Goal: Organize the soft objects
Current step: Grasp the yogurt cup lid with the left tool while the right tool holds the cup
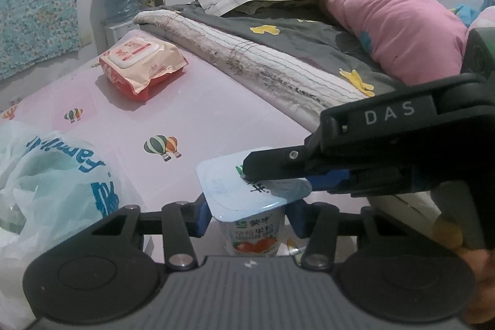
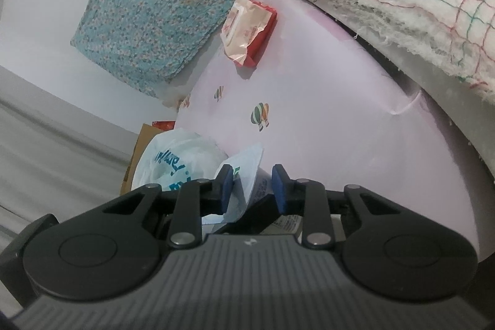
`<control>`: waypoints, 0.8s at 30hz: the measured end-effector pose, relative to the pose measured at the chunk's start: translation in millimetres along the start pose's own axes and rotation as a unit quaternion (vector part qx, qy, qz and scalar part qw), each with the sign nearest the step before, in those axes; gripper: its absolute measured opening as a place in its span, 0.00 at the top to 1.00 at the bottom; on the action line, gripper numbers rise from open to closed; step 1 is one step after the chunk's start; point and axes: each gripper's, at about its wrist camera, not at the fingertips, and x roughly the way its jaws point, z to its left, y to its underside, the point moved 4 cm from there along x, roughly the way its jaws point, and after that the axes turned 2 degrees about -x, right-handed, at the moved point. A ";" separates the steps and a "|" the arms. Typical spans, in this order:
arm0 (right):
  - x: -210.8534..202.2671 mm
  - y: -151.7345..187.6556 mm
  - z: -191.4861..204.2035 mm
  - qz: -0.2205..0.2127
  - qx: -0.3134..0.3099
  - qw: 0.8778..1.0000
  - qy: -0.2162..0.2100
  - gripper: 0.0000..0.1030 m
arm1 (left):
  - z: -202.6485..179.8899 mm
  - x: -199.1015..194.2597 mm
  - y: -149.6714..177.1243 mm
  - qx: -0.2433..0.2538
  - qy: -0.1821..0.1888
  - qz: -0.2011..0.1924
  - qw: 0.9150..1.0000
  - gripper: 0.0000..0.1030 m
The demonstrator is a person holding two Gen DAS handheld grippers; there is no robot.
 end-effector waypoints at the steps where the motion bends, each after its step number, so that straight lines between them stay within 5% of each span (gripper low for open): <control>1: -1.2 0.6 2.1 0.000 -0.003 1.000 0.001 0.74 | 0.6 -0.5 -0.3 -0.001 0.001 -0.002 1.000 0.51; 13: -32.7 4.8 67.6 -0.025 -0.076 0.997 -0.009 0.74 | 13.7 -61.3 -15.2 -0.013 0.006 -0.056 0.998 0.51; 24: -13.6 14.1 214.7 -0.004 -0.201 0.974 -0.103 0.74 | 90.9 -171.3 -31.7 -0.061 -0.101 -0.152 0.981 0.51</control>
